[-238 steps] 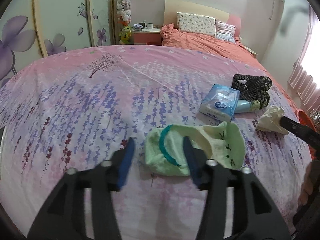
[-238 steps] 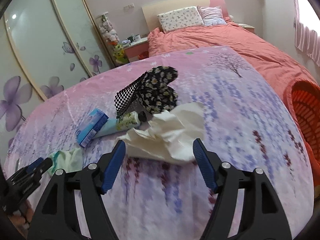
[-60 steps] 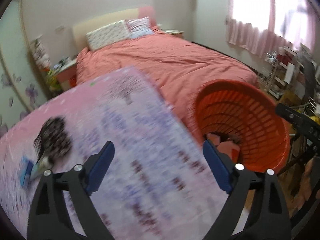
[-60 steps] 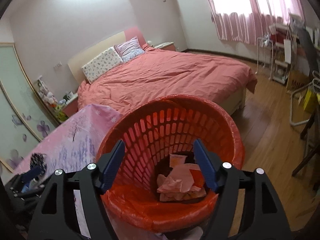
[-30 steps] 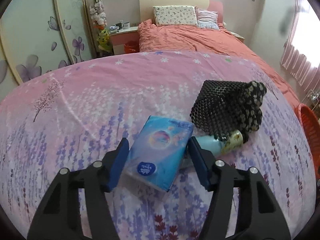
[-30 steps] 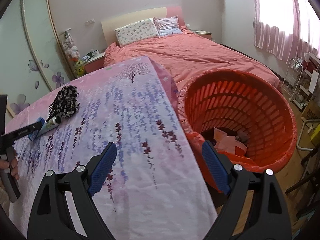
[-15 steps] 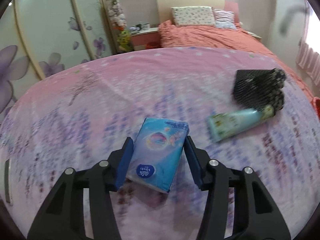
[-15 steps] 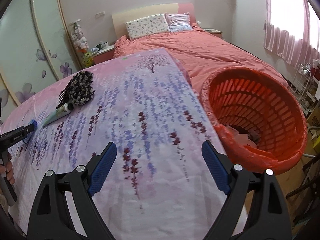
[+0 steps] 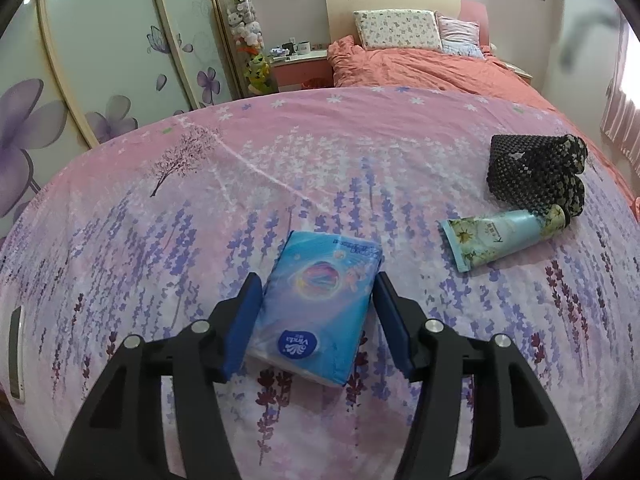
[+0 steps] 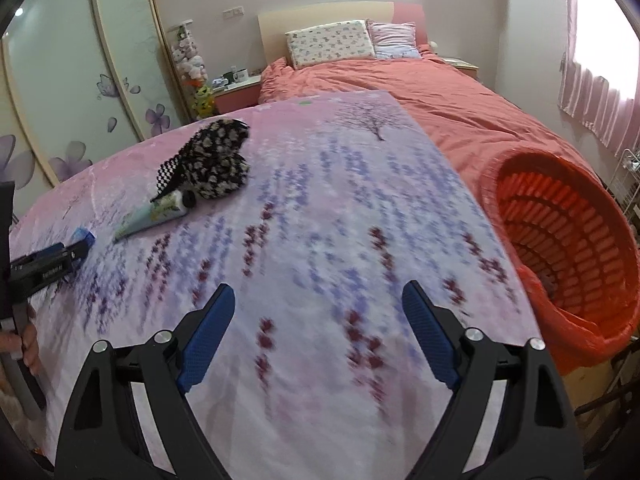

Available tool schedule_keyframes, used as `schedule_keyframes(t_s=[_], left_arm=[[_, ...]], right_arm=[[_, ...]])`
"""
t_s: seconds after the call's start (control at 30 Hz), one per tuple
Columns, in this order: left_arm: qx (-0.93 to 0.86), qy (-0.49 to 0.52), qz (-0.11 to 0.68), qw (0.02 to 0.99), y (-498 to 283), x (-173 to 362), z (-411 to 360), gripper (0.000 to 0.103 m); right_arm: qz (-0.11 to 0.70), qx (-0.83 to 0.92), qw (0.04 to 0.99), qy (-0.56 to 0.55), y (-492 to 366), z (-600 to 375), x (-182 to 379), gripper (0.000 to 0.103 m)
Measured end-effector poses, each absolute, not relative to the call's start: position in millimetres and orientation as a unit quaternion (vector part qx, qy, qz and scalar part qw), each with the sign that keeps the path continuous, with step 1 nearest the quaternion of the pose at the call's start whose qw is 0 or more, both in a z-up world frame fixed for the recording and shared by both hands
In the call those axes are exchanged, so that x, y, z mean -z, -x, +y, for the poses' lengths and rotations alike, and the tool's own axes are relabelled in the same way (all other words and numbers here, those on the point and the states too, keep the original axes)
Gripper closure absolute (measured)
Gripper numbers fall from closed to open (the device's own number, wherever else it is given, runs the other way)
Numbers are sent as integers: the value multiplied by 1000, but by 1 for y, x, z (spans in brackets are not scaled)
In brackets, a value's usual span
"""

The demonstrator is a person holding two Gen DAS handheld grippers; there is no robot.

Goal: Collect trash
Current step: 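Grasp the blue tissue packet with the left tool while the right tool moves to the floral cloth, then grasp the black floral cloth with the right tool and lift it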

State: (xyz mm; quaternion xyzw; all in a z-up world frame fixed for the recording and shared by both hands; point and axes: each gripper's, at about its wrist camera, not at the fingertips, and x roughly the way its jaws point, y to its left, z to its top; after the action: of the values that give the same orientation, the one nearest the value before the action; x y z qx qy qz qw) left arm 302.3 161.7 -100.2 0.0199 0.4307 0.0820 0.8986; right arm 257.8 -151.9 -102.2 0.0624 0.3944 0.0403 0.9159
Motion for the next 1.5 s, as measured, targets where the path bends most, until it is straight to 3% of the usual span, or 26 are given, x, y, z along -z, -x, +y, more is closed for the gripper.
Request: schedule_keyframes(t_s=[0.17, 0.53, 0.6, 0.67, 0.73, 0.8, 1.3, 1.33, 1.37, 1.43, 1.5], left_arm=[[-72, 3, 435, 898, -302, 102, 169, 45], [-60, 34, 442, 895, -303, 106, 177, 43], [-61, 32, 442, 894, -303, 106, 176, 43], [-60, 33, 442, 894, -302, 106, 177, 43], [-60, 33, 442, 894, -302, 106, 177, 43], [-60, 33, 442, 894, -302, 106, 176, 43], [-61, 32, 442, 894, -301, 105, 178, 42], [-61, 32, 442, 894, -301, 105, 178, 42], [-61, 32, 442, 894, -301, 105, 177, 42], [-61, 32, 442, 894, -301, 105, 177, 42], [-61, 32, 442, 894, -301, 105, 177, 42]], right_arm=[[403, -62, 911, -69, -291, -123, 100, 39], [422, -72, 899, -91, -366, -79, 101, 40], [430, -70, 896, -87, -372, -73, 105, 55], [433, -79, 893, -91, -374, -72, 107, 84], [430, -89, 893, -93, -370, -73, 107, 93], [424, -93, 896, -90, -360, -77, 105, 95], [401, -68, 911, -72, -269, -146, 95, 94], [405, -71, 909, -73, -266, -148, 97, 87], [406, -69, 908, -73, -265, -148, 97, 71], [402, -66, 910, -78, -265, -149, 98, 47], [397, -62, 911, -88, -269, -149, 97, 42]])
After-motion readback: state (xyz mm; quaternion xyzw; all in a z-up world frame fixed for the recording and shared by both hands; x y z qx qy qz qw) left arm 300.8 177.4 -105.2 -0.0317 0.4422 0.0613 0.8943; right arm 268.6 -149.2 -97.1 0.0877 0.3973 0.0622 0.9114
